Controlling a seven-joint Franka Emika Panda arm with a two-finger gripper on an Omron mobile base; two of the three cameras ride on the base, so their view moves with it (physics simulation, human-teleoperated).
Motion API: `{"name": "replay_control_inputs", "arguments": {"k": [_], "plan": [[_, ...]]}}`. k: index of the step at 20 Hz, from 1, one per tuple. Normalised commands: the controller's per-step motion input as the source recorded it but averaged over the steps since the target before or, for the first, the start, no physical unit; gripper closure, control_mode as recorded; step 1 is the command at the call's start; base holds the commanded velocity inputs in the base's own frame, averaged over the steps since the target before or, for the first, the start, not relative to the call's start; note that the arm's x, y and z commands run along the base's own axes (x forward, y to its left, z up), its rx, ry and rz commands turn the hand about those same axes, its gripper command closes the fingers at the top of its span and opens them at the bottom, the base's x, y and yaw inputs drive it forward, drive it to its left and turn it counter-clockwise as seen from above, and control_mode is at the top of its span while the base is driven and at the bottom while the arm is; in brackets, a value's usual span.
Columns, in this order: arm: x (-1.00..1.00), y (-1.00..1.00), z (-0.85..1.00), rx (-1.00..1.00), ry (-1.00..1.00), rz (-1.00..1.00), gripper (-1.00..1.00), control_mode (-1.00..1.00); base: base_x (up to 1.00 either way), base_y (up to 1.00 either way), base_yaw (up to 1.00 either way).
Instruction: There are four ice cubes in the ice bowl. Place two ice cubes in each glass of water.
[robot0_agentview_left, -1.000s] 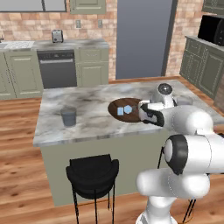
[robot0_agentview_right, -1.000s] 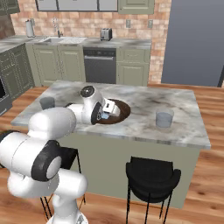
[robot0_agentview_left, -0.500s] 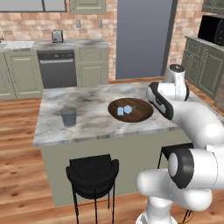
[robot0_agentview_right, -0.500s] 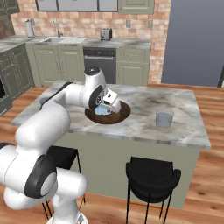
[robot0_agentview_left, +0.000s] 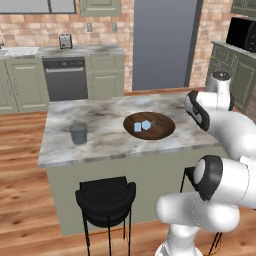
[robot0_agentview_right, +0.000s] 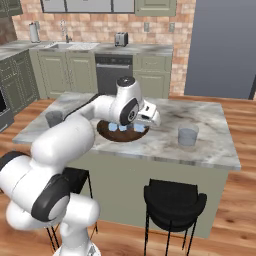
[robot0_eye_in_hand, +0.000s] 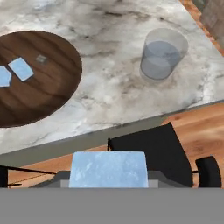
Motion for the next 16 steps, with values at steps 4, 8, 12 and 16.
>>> {"name": "replay_control_inputs", "arguments": {"k": [4,8,12,16], "plan": [[0.00,-0.86,0.00,-0.03,-0.01,0.00,1.00,-1.00,0.00,0.00,0.00],[0.15,-0.80,0.01,0.01,-0.03,0.00,1.00,-1.00,0.00,0.00,0.00],[0.41,-0.69,0.13,0.11,-0.03,0.00,1.00,-1.00,0.00,0.00,0.00],[0.36,-0.68,0.10,0.27,0.00,0.00,1.00,-1.00,0.00,0.00,0.00]]}}
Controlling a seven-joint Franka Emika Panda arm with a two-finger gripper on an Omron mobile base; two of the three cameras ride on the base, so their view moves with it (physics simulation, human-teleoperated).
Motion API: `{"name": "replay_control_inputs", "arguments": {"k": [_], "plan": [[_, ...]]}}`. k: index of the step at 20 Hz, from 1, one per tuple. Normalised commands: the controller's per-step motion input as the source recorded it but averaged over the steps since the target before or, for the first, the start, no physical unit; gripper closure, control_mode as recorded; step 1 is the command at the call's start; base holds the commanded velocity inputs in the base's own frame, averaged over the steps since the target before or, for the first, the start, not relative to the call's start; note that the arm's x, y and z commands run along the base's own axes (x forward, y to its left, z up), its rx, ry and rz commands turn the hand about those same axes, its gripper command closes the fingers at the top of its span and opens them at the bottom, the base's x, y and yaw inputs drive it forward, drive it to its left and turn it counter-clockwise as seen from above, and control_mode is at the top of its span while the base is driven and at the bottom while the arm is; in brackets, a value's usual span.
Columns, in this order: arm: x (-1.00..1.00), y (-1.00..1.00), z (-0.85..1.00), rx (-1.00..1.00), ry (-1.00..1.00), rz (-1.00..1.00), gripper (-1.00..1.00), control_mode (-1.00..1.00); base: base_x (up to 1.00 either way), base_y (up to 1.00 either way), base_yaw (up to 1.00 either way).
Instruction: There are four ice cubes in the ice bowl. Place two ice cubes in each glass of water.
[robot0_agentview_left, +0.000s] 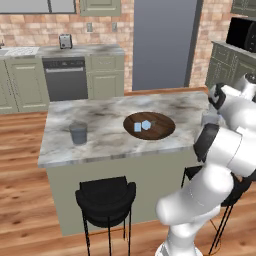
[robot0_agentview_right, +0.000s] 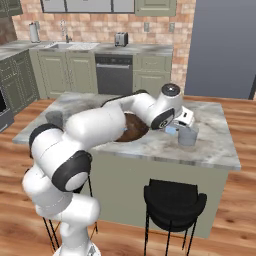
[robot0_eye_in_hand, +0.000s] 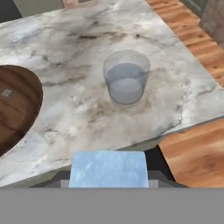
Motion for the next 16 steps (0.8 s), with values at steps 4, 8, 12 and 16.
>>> {"name": "replay_control_inputs", "arguments": {"k": [4,8,12,16], "plan": [[0.14,-0.32,0.05,0.16,-0.01,-0.01,1.00,-1.00,0.00,0.00,0.00],[0.11,0.00,0.00,0.00,0.00,0.00,1.00,-1.00,0.00,0.00,0.00],[0.36,-0.02,-0.05,-0.02,0.00,0.00,1.00,-1.00,0.00,0.00,0.00],[0.60,-0.12,-0.02,-0.01,0.00,0.00,1.00,-1.00,0.00,0.00,0.00]]}}
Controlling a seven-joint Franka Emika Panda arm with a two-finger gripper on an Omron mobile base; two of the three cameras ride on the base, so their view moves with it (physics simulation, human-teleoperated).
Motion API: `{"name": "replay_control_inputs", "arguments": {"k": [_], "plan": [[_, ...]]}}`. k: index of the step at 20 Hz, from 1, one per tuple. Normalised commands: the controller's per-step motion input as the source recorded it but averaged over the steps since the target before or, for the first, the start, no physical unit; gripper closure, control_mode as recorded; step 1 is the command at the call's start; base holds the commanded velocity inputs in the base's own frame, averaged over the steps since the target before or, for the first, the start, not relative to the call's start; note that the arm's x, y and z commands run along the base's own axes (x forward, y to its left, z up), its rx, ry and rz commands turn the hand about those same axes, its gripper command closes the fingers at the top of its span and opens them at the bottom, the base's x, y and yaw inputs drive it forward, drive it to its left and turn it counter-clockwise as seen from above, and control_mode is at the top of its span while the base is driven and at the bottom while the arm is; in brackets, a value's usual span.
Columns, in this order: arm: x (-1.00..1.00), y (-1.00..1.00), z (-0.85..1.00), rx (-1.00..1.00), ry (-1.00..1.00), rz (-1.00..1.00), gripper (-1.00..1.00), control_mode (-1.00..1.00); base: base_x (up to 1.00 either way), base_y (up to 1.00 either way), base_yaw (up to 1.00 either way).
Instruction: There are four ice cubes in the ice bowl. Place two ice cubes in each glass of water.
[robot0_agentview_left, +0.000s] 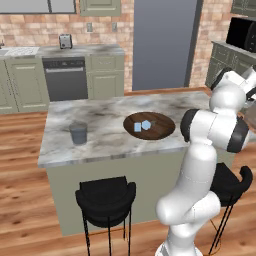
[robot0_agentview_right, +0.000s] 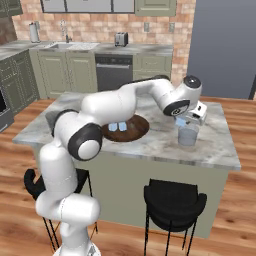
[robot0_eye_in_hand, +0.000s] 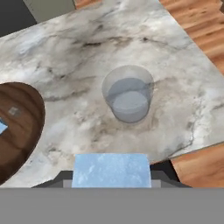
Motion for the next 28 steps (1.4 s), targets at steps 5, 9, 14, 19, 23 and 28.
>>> {"name": "replay_control_inputs", "arguments": {"k": [5,9,14,19,23,28], "plan": [[0.51,-0.10,-0.32,-0.11,0.00,0.00,1.00,-1.00,0.00,0.00,0.00],[0.40,0.00,-0.38,-0.17,0.01,0.00,1.00,-1.00,0.00,0.00,0.00],[0.41,0.00,-0.25,-0.12,0.01,0.00,1.00,-1.00,0.00,0.00,0.00],[0.26,0.00,-0.12,-0.02,0.01,0.00,1.00,-1.00,0.00,0.00,0.00],[0.14,-0.03,-0.02,0.00,0.01,0.00,1.00,-1.00,0.00,0.00,0.00],[0.36,-0.08,-0.13,-0.01,0.00,0.00,1.00,-1.00,0.00,0.00,0.00]]}}
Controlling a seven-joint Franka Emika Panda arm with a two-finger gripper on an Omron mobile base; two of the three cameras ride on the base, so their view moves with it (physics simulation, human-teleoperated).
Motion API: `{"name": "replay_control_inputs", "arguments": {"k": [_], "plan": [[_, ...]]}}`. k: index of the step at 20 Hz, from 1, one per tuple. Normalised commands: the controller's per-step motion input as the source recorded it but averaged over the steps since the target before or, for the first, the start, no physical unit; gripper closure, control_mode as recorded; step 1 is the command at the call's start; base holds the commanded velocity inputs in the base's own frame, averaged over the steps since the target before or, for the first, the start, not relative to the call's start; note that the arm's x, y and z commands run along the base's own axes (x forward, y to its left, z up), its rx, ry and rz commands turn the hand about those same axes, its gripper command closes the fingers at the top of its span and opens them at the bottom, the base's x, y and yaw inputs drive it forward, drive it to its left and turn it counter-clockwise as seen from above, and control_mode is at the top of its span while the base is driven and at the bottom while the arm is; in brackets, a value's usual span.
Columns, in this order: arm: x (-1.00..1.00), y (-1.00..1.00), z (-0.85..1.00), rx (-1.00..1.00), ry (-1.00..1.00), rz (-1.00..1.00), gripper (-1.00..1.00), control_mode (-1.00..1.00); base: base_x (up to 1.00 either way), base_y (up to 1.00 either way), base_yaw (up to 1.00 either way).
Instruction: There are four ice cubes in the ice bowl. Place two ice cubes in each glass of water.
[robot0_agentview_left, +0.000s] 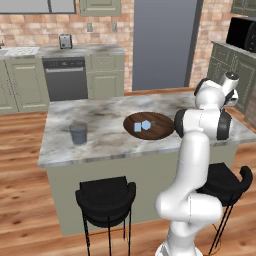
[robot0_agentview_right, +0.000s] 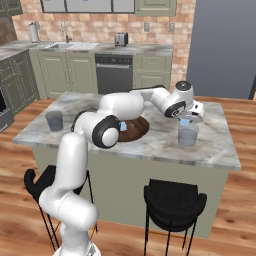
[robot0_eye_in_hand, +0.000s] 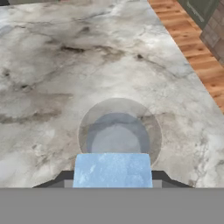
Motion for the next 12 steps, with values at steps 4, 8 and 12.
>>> {"name": "replay_control_inputs", "arguments": {"k": [4,8,12], "plan": [[0.33,-0.14,-0.21,-0.03,0.00,0.00,1.00,-1.00,0.00,0.00,0.00],[0.32,-0.28,-0.06,-0.01,0.00,0.00,1.00,-1.00,0.00,0.00,0.00],[0.27,-0.30,0.00,0.00,0.00,0.00,1.00,-1.00,0.00,0.00,0.00]]}}
